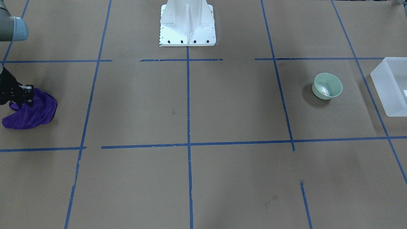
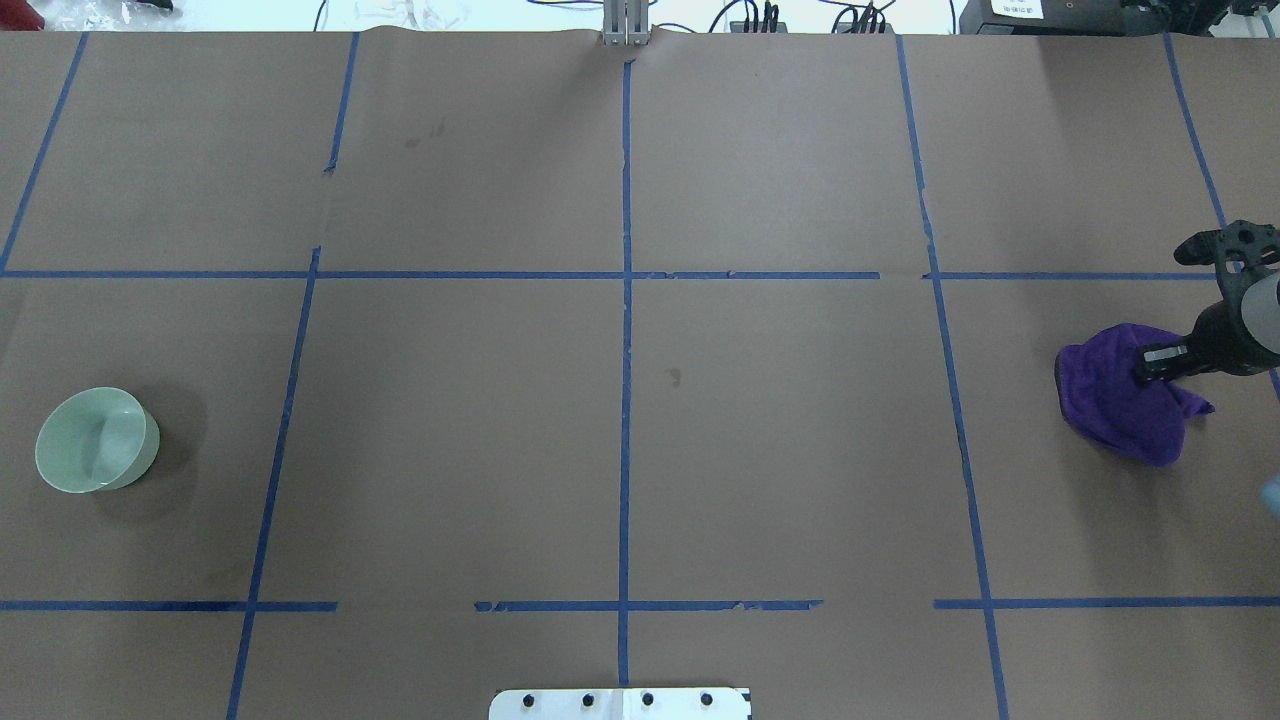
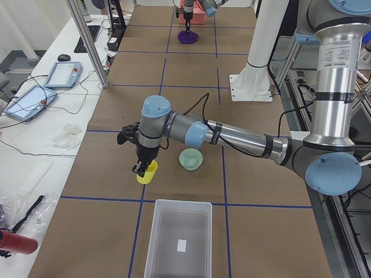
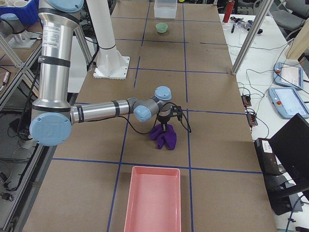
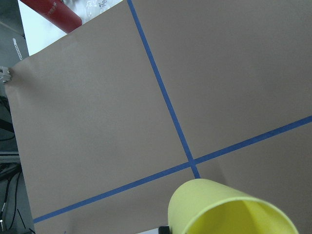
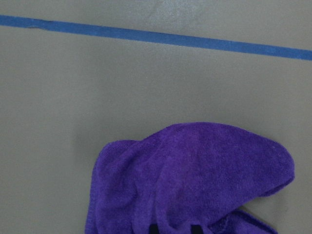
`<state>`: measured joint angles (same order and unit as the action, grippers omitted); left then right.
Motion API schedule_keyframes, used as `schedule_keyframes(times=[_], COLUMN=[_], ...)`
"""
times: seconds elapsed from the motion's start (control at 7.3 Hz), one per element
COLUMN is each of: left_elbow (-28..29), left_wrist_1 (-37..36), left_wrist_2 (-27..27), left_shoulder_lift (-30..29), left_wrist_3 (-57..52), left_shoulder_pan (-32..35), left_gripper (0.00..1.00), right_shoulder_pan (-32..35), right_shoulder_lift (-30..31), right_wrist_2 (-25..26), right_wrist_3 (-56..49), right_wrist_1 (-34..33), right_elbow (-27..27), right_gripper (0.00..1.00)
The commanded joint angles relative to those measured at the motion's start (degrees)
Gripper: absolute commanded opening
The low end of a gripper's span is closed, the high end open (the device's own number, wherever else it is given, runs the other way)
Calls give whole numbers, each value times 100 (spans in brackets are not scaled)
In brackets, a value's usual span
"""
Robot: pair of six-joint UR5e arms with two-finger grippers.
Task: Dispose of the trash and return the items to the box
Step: 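Lower the yellow cup into the clear bin while the right gripper lifts the purple cloth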
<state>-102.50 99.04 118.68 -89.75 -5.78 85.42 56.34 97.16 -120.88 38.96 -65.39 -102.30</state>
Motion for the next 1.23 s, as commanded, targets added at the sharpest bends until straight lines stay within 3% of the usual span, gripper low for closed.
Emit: schedule_keyframes(times=[0.0, 0.41, 0.55, 0.82, 1.1], left_elbow=[72, 274, 292, 318, 651], left_wrist_1=[168, 906, 916, 916, 951], left_wrist_2=[-3, -11, -3, 574, 621], left_shoulder_lift=[158, 816, 1001, 1300, 1311], left_wrist_3=[-2, 68, 42, 7, 7], left_shoulder_pan=[-8, -8, -8, 35, 36], left_gripper=[0, 0, 0, 0, 0], right_shoulder_pan=[515, 1982, 2134, 2398, 2924], right_shoulder_lift=[-30, -39, -39, -22, -39], right_wrist_2=[-346, -1427, -1473, -1561, -1920], right_wrist_3=[-20, -55, -81, -160, -169], right_wrist_1=[-79, -369, -369, -369, -369], right_elbow=[-131, -544, -606, -755, -879], right_gripper=[0, 0, 0, 0, 0])
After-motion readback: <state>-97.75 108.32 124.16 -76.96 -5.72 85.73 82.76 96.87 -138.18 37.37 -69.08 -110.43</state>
